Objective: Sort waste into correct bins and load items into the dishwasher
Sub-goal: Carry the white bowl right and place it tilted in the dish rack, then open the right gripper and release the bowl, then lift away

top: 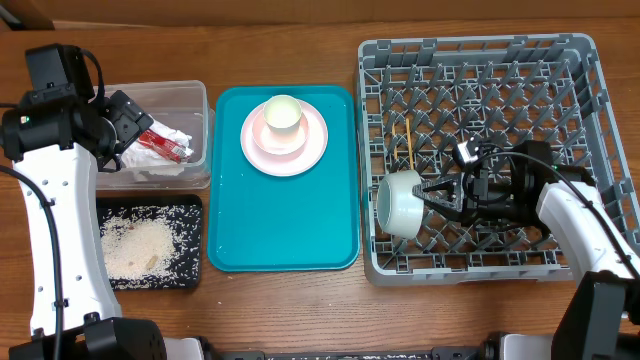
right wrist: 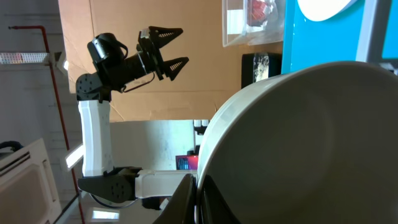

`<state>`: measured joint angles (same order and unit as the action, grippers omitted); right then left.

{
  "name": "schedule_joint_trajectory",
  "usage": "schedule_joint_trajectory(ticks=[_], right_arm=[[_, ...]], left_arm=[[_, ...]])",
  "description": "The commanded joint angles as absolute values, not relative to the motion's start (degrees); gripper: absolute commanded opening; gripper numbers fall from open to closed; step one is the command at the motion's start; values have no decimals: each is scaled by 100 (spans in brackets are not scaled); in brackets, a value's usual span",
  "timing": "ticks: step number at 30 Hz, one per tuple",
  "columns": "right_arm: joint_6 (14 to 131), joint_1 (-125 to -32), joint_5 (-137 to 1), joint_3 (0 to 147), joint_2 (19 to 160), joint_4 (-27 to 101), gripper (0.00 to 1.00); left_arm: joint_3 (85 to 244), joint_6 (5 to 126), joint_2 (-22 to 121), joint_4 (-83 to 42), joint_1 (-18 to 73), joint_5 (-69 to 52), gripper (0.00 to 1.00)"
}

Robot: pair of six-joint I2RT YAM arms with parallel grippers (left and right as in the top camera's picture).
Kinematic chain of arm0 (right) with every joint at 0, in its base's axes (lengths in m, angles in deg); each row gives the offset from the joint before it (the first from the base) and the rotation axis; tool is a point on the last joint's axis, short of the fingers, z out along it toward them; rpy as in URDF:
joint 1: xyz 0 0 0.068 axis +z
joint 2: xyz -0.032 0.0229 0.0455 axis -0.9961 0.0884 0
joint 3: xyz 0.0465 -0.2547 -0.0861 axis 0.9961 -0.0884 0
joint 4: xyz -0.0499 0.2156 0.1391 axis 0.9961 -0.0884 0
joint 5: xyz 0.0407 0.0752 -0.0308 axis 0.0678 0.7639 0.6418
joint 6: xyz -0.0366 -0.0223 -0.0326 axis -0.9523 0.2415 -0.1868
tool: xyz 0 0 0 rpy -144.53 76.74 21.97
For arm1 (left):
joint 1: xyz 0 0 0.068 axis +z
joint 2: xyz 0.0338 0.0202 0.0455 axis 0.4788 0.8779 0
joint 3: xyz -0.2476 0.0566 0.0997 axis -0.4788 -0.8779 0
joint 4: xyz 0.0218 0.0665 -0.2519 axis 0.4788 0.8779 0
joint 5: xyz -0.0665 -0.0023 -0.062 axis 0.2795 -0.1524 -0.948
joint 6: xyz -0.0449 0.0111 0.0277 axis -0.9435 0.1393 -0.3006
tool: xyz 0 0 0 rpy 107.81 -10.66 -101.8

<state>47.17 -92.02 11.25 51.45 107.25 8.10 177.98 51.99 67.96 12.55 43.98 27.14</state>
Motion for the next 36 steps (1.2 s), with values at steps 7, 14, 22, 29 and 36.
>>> schedule_joint_trajectory(ticks=[7, 14, 22, 29, 36], right_arm=[[4343, -9206, 1353, 4896, 10603, 749, 4], [4346, -9213, 684, 4747, 10603, 808, 4], [4346, -9215, -322, 4747, 10603, 826, 5], [4348, -9331, -324, 4769, 10603, 979, 12], [4370, -9934, -361, 4769, 10603, 987, 12]], left_arm=[[17907, 5083, 6814, 1248, 4401, 2670, 100], [17907, 5083, 6814, 1248, 4401, 2670, 100], [17907, 5083, 6814, 1248, 4401, 2670, 100], [17907, 5083, 6814, 1248, 4401, 2670, 100], [17907, 5083, 6814, 1248, 4401, 2670, 100]])
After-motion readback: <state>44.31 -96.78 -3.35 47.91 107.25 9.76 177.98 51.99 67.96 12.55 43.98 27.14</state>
